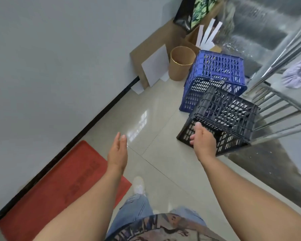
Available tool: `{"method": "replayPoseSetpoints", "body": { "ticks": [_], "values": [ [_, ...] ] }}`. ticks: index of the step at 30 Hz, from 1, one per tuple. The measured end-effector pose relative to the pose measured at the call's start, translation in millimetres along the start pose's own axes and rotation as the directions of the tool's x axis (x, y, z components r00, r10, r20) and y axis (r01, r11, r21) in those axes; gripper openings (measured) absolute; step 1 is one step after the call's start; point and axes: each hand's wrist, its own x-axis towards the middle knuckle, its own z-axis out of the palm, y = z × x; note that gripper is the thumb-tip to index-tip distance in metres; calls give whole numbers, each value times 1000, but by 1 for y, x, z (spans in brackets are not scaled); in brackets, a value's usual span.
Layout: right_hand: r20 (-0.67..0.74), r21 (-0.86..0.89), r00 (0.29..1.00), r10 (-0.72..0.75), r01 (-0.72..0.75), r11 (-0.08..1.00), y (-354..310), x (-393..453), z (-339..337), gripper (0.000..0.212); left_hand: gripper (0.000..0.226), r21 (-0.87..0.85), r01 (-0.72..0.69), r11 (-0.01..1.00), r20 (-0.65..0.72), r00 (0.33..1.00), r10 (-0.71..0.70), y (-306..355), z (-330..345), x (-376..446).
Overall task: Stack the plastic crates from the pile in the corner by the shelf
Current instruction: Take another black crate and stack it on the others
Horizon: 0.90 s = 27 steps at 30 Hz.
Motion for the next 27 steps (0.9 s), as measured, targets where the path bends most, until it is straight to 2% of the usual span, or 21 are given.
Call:
{"method": "replayPoseSetpoints", "body": {
  "ticks": [2,7,10,20,22,24,27],
  "values": [
    [-36,4,999,32,-32,999,1,24,-13,46,53,33,-13,999,56,998,12,15,24,17],
    [-103,-7,991,89,-90,996,28,86,-48,60,53,65,-30,997,143,990,20,45,96,42],
    [-97,-41,991,95,-100,994,48,123,-69,62,51,39,-25,999,143,989,20,52,144,44],
    [76,-257,997,12,8,966,113,236,-97,63,55,23,72,997,69,995,-74,30,288,40],
    [104,-274,994,18,11,962,121,246,-97,55,55,16,79,997,47,996,-80,27,302,42],
    [111,-305,994,20,15,952,131,256,-97,36,55,17,75,997,28,997,-76,24,312,45],
    [162,-346,987,-4,61,936,146,269,-99,40,55,10,83,996,6,996,-83,16,323,49]
  ]
}}
